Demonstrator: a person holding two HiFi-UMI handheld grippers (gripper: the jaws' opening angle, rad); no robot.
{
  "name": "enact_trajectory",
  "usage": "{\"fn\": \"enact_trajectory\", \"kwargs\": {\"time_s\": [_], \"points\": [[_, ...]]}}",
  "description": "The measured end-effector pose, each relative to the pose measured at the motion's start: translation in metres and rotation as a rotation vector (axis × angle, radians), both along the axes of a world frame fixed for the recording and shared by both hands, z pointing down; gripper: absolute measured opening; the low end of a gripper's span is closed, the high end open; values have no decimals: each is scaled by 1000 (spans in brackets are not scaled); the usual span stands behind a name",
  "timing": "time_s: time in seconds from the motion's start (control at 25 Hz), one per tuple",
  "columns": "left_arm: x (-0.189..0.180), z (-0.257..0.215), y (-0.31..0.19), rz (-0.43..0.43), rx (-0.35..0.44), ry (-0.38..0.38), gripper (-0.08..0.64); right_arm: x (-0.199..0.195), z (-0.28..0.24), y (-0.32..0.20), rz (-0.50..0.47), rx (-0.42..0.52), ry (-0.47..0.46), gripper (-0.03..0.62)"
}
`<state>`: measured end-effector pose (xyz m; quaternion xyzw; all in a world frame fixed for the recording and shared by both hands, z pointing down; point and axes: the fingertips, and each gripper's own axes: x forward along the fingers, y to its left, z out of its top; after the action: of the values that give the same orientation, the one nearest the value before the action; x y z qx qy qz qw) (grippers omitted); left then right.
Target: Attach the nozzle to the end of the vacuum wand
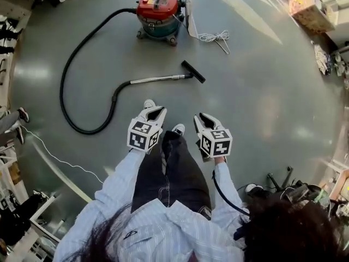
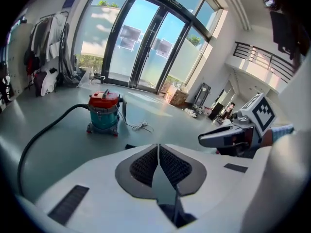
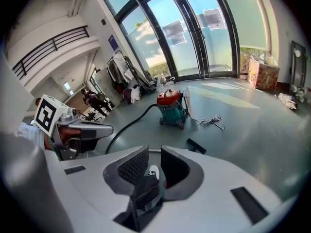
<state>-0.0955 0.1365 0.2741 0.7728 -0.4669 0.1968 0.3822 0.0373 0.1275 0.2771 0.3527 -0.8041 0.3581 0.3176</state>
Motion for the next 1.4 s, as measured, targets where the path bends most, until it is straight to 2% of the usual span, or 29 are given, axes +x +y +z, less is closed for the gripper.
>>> {"fn": "enact_trajectory", "kwargs": {"time_s": [0.16, 0.32, 0.44, 0.56, 0.64, 0.84, 1.04, 1.2, 1.4], "points": [[-13, -46, 25, 6, 48, -3, 17, -5, -19, 20, 24, -10, 1, 64], [-44, -60, 52, -12, 40, 11, 17, -24, -36, 29, 38, 24, 0, 55], [-64, -74, 72, -34, 36, 47, 17, -43, -50, 35, 52, 57, -3, 54], [-82, -97, 93, -60, 75, 93, 17, -64, -68, 42, 81, 107, -5, 55], [-94, -108, 111, -43, 103, 118, 17, -78, -80, 53, 122, 142, -9, 54], [-137, -114, 179, 63, 139, 146, 17, -120, -99, 118, 234, 180, -13, 54], [-182, -98, 247, 70, 108, 215, 17, -164, -87, 208, 259, 149, -7, 54], [-186, -89, 283, 82, 64, 289, 17, -178, -77, 269, 222, 116, 37, 54], [-164, -110, 299, 159, 75, 318, 17, -170, -92, 298, 271, 83, 22, 54]]}}
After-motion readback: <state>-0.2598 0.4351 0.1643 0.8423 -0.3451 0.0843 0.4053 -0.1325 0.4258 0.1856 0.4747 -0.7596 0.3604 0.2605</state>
